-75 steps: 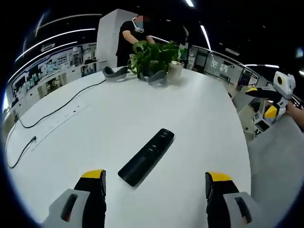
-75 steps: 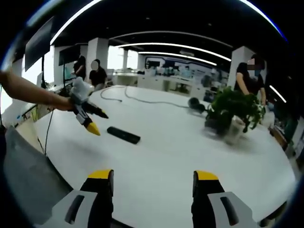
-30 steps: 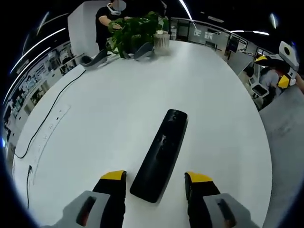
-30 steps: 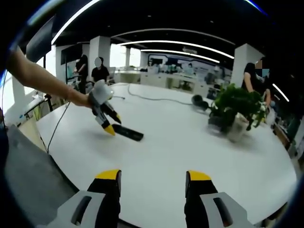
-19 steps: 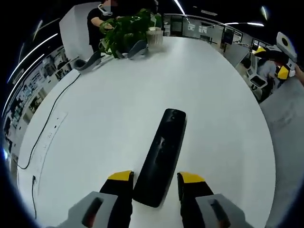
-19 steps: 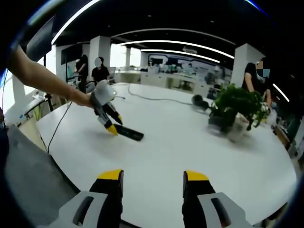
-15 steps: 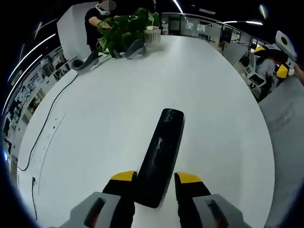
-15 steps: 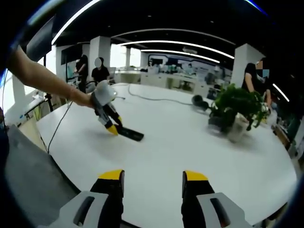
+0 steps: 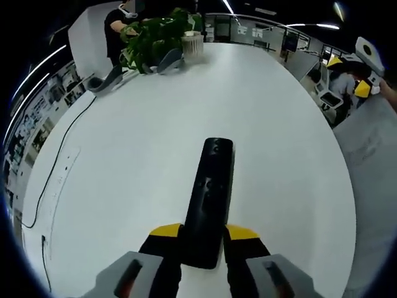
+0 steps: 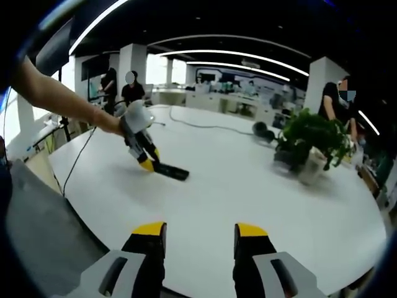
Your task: Press the specified remote control buttons in sequence, fully releasing each button before pressing the next.
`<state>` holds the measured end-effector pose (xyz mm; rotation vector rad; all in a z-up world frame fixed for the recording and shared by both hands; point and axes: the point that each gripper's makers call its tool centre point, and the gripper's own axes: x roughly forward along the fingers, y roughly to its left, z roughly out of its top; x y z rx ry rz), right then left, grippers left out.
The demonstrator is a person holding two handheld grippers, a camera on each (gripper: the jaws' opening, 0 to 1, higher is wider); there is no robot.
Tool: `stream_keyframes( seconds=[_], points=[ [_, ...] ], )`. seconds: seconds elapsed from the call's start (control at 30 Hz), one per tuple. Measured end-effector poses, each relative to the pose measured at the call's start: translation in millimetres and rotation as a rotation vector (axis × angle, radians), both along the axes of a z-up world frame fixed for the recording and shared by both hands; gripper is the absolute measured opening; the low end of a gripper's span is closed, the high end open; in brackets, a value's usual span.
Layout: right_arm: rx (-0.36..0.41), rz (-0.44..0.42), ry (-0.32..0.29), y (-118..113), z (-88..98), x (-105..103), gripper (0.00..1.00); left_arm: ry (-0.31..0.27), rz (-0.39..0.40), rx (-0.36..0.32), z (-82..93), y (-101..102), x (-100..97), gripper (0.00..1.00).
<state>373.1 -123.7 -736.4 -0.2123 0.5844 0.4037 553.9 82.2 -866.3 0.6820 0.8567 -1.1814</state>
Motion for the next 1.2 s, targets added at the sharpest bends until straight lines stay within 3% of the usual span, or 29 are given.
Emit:
stream_keyframes(
  seconds=[0.7, 1.2],
  points=[
    [-0.029, 0.023, 0.051, 1, -10.1, -3, 0.39, 0.02, -0.076, 0.029, -0.5, 1, -30.1, 0.25],
    [-0.027, 0.036, 0.053, 3, -10.0, -4, 0.38, 0.03, -0.12, 0.044, 0.2, 3, -49.6, 0.25]
  ],
)
